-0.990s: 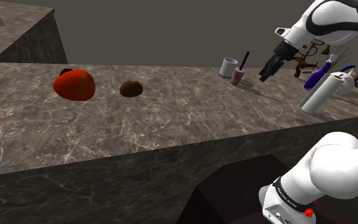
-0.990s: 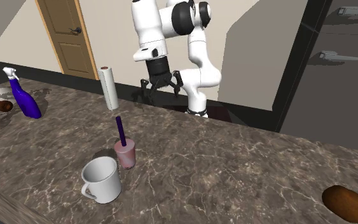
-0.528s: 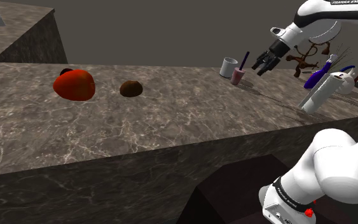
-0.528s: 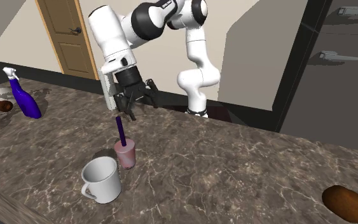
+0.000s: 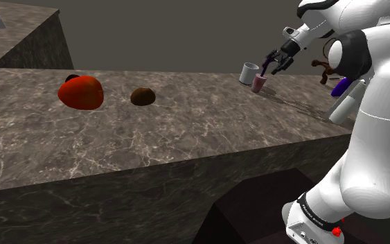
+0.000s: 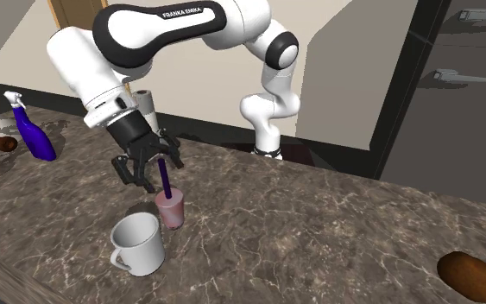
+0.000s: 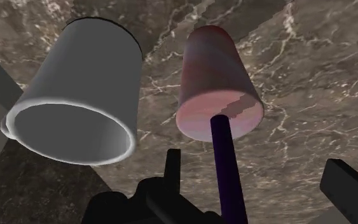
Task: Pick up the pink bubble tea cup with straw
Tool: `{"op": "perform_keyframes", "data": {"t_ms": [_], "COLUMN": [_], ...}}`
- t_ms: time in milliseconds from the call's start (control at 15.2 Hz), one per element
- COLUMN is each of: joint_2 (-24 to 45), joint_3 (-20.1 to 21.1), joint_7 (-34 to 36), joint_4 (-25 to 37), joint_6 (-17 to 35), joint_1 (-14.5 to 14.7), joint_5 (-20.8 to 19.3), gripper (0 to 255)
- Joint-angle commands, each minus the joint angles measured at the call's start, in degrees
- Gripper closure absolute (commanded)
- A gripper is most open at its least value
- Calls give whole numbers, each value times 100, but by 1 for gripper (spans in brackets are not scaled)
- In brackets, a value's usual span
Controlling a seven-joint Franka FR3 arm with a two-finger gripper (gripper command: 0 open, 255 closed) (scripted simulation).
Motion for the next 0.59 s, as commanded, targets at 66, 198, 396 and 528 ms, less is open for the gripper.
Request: {"op": "perform_keyframes", "data": {"t_ms": [66,198,396,528], "joint_2": [424,456,513,525], "joint_3": [318,331,355,360], "joint_7": [-392,-472,-592,-615], "joint_4": [298,180,16,-14], "joint_6": [-224,-122,24,52], "joint_1": [-487,-464,-440,-436], "joint_5": [363,381,419,427], "gripper": [0,0,0,0]}}
